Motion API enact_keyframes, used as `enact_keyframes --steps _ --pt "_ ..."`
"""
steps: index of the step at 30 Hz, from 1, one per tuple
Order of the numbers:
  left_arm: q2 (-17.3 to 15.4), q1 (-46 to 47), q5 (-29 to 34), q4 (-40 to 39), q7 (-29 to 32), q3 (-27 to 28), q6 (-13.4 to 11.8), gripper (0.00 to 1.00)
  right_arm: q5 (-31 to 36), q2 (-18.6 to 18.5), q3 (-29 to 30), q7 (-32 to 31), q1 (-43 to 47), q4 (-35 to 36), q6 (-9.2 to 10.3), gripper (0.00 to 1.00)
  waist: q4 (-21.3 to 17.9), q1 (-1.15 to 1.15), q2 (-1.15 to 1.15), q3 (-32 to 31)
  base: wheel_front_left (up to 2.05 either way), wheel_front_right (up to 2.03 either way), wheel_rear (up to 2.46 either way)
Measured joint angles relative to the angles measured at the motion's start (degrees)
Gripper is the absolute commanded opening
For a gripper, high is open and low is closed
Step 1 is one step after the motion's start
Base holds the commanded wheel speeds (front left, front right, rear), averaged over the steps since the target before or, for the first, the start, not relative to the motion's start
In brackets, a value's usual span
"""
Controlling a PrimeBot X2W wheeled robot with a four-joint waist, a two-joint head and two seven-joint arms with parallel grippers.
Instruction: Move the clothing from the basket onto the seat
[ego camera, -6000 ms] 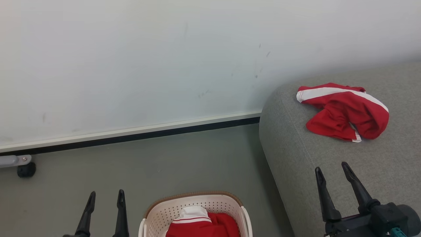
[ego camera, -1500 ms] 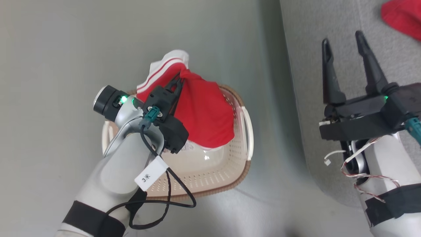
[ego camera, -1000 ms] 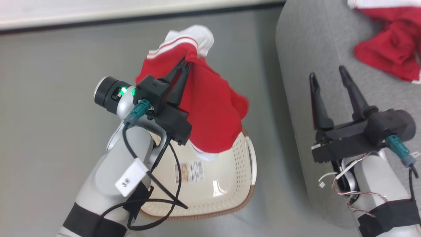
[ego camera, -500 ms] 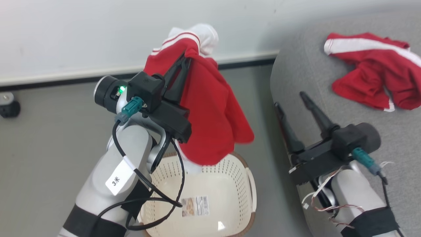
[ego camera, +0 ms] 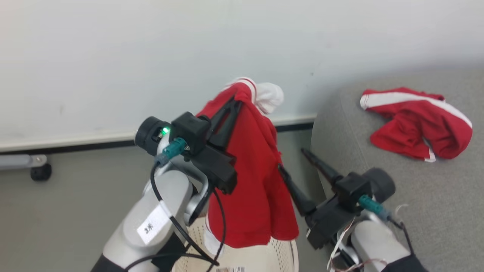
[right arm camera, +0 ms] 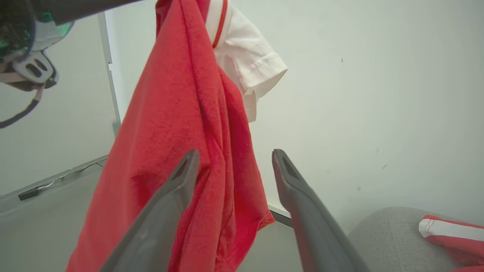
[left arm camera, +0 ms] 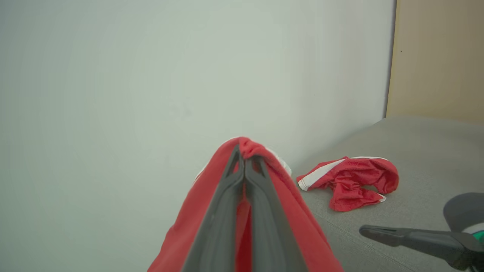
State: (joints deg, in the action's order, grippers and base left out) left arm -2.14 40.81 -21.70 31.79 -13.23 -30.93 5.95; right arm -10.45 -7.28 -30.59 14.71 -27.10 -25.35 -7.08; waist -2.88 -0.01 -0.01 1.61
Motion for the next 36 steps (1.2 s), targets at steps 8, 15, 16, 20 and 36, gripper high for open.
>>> enact_keyframes --steps 8,15,16,20,36 --pt "-0.02 -2.48 -0.69 -6.46 1.49 -2.9 -1.52 0.0 -2.9 0.1 -6.56 0.0 1.89 -1.76 -0.05 1.0 1.53 0.0 0.0 -4.57 0.0 0.0 0.0" --pt "-0.1 -3.69 -1.8 -11.27 3.09 -3.87 -2.98 0.0 -5.34 0.33 -12.43 -0.01 -1.15 -5.63 -0.07 1.0 3.15 0.01 0.0 -5.86 0.0 0.0 0.0" --pt "-0.09 -3.78 -1.96 -11.9 3.46 -4.15 -3.03 0.0 -5.7 0.49 -13.06 0.0 -1.93 -6.23 -0.07 1.0 3.3 0.01 0.0 -5.9 0.0 0.0 0.0" --pt "-0.09 -4.19 -2.42 -13.95 4.94 -4.6 -4.01 0.0 -7.49 1.51 -14.82 0.0 -4.57 -7.98 -0.07 0.21 3.96 0.01 0.01 -5.73 0.0 0.0 0.0" --pt "-5.06 -10.92 -3.54 -13.8 7.58 -0.42 -7.04 0.43 -11.26 -2.3 -15.15 -0.01 -9.05 -6.3 -0.07 0.0 1.75 0.02 0.01 -4.31 0.0 0.0 0.0"
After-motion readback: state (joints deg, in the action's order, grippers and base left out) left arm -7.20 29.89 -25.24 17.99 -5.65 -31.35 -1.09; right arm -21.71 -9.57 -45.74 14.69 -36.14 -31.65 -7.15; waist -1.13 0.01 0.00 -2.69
